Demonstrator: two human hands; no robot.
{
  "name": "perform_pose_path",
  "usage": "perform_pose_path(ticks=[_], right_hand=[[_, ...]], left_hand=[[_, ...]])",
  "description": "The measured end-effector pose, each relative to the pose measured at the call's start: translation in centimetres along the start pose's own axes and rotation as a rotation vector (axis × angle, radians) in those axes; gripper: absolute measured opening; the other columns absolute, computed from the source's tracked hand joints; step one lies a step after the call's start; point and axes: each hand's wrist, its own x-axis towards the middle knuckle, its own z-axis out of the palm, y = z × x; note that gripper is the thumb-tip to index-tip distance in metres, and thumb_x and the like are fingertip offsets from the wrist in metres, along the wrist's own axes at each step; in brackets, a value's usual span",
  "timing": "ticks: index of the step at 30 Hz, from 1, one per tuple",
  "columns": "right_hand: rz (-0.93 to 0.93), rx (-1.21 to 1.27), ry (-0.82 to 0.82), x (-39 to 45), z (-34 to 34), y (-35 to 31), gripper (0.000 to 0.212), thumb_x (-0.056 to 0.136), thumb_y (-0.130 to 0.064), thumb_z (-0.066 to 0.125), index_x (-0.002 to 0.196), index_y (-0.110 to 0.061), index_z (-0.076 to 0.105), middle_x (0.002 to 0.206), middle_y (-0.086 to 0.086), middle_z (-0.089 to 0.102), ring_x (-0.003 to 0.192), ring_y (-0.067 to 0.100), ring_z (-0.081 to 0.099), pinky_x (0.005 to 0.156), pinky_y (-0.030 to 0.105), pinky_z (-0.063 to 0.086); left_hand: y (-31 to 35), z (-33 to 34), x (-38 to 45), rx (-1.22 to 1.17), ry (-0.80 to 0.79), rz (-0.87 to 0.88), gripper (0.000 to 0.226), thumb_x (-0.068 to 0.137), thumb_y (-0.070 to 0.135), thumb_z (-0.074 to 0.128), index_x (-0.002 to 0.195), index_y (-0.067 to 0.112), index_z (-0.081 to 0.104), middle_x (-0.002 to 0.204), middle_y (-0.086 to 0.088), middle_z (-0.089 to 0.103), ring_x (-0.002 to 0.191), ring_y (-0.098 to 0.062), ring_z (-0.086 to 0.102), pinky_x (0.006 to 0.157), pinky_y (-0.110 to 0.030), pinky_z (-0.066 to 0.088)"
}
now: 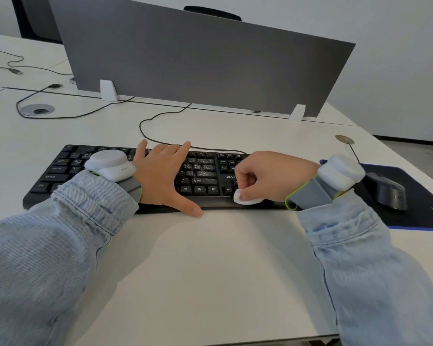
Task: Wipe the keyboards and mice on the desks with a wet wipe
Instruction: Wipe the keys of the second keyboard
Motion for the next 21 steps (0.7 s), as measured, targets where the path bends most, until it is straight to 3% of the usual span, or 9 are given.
perform_pose_path(ticks=[6,11,13,16,18,21], right_hand=[[-0.159,0.029,0.079,0.6,0.8,-2.5,0.016,0.083,-0.032,0.071,0.075,-0.02,0.064,0.073,-0.012,0.058,0.067,-0.001,0.051,0.06,0.006,0.037],[-0.041,-0.071,-0.036,-0.2,-0.5,0.4,0.013,0.078,-0.029,0.072,0.071,-0.021,0.063,0.072,-0.009,0.062,0.068,0.01,0.056,0.061,0.022,0.042],[0.006,0.01,0.089,-0.3,-1.3,2.1,0.014,0.078,-0.03,0.07,0.07,-0.023,0.062,0.07,-0.011,0.06,0.069,0.008,0.055,0.064,0.022,0.043],[0.032,0.178,0.444,1.3,-1.5,3.6,0.014,0.08,-0.032,0.07,0.073,-0.024,0.061,0.075,-0.011,0.063,0.074,0.004,0.057,0.068,0.023,0.046],[0.037,0.172,0.5,3.0,-1.2,3.9,0.013,0.08,-0.033,0.071,0.075,-0.024,0.062,0.078,-0.01,0.063,0.075,0.005,0.058,0.07,0.026,0.046],[0.066,0.118,0.447,5.6,-0.8,3.9,0.012,0.081,-0.032,0.071,0.079,-0.022,0.066,0.078,-0.009,0.061,0.078,0.013,0.059,0.07,0.029,0.045]], left_hand=[[0.1,0.1,0.2,0.009,0.013,0.0,0.163,0.027,0.105,0.034,0.159,0.022,-0.013,0.166,0.005,0.013,0.154,-0.021,0.008,0.121,-0.059,-0.009],[0.1,0.1,0.4,0.008,0.012,0.01,0.16,0.033,0.107,0.04,0.158,0.022,-0.014,0.167,0.005,0.013,0.154,-0.022,0.008,0.12,-0.061,-0.01],[0.5,-0.1,0.5,0.006,0.001,0.009,0.157,0.04,0.104,0.049,0.158,0.022,-0.014,0.166,0.005,0.013,0.153,-0.021,0.009,0.12,-0.062,-0.011],[1.7,-0.2,1.0,0.019,0.013,0.027,0.159,0.037,0.105,0.045,0.158,0.021,-0.013,0.165,0.005,0.016,0.152,-0.022,0.013,0.119,-0.062,-0.012],[2.7,0.1,1.3,0.027,0.055,0.039,0.16,0.032,0.105,0.035,0.159,0.019,-0.009,0.162,0.005,0.023,0.15,-0.022,0.019,0.119,-0.062,-0.013],[3.6,0.4,1.6,0.033,0.082,0.036,0.165,0.023,0.106,0.025,0.16,0.019,-0.008,0.162,0.005,0.024,0.149,-0.019,0.022,0.118,-0.061,-0.014]])
